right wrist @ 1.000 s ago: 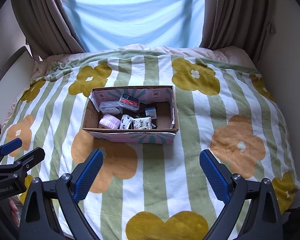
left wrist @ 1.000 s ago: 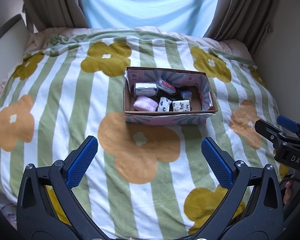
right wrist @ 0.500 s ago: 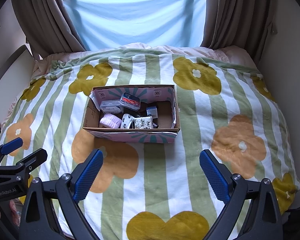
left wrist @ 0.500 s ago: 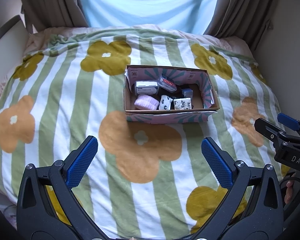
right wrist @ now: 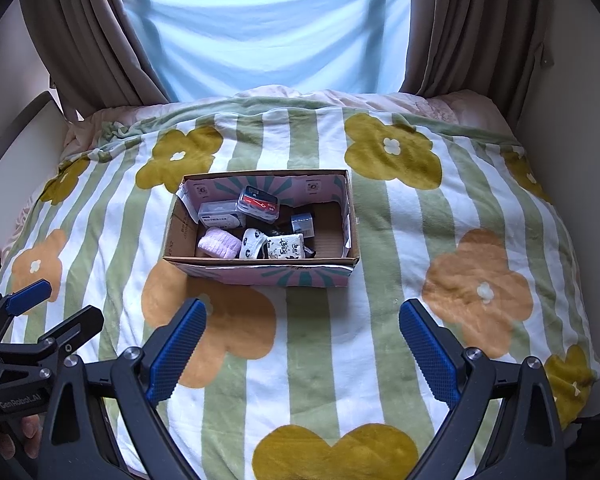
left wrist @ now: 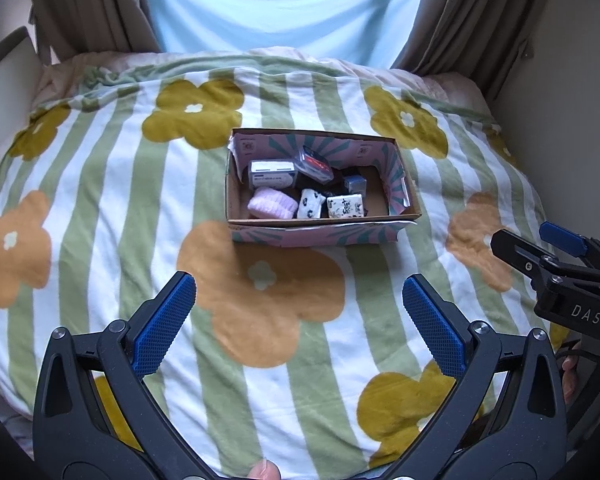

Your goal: Organize objects

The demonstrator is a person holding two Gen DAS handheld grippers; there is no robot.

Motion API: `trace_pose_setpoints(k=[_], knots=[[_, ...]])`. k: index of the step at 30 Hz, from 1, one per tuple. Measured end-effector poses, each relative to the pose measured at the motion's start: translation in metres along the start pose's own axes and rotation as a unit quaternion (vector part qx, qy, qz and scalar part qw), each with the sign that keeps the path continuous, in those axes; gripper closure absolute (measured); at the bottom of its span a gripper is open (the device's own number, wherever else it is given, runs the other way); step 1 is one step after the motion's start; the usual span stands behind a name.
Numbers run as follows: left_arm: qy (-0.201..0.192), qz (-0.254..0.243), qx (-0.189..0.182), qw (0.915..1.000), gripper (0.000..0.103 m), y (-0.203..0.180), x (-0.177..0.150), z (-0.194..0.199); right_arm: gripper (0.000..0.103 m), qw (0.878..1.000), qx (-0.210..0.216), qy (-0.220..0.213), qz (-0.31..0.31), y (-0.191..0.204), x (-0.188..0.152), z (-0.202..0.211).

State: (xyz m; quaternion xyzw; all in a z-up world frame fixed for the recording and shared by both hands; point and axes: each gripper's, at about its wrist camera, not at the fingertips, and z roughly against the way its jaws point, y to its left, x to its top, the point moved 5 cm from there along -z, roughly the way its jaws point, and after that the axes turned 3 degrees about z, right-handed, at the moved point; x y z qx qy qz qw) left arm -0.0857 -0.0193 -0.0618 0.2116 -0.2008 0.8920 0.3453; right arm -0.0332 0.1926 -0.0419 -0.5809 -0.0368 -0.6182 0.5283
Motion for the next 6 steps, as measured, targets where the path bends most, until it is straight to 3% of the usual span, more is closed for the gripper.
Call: trace_pose_setpoints(k=[3, 6], knots=[[-0.005, -0.011, 0.032, 0.9994, 0.000, -0.0033, 0.0019, -0.0011, 0.007, 1.000, 0.000, 0.001, 0.002, 0.0005, -0.0011, -0.0024], [-0.011, -0.008, 0.037, 0.9992, 0.000, -0.0028, 0.0034, -0.0010, 0.007, 1.000, 0.002, 0.005, 0.002, -0.0014, -0.0024, -0.0086]])
